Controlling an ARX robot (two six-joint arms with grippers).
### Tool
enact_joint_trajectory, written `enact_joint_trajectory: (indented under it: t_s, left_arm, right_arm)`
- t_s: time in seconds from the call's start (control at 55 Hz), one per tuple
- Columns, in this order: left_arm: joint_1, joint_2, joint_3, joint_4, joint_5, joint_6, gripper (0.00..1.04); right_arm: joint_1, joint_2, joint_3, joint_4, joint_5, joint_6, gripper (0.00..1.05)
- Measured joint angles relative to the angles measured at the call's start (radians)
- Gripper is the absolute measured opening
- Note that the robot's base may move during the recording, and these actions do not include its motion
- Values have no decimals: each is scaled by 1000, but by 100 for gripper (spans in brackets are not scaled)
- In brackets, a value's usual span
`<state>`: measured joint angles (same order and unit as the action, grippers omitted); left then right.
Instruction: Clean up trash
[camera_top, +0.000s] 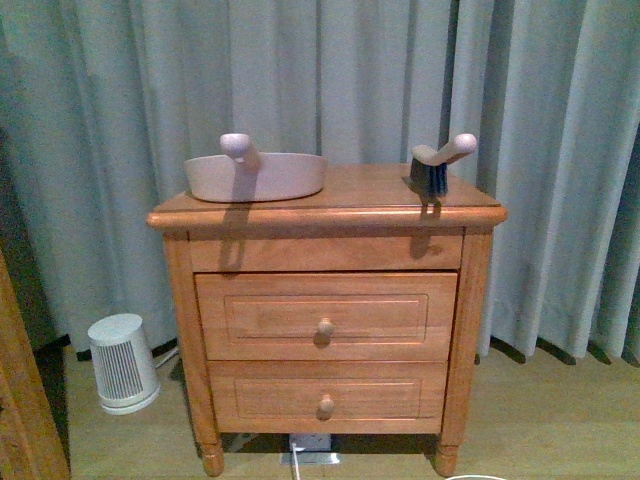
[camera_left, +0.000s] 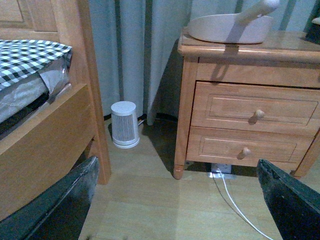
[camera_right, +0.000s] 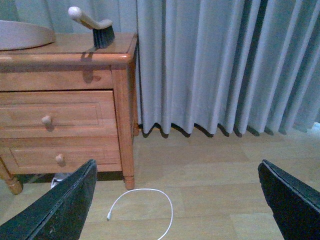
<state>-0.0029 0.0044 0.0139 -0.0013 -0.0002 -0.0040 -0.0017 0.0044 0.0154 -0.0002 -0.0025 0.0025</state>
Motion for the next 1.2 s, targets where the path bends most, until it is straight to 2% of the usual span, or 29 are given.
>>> enact_joint_trajectory:
  t_s: [1.199]
  left_arm:
    - [0, 0, 0, 0, 0, 0, 97]
  right_arm:
    - [0, 0, 0, 0, 0, 0, 97]
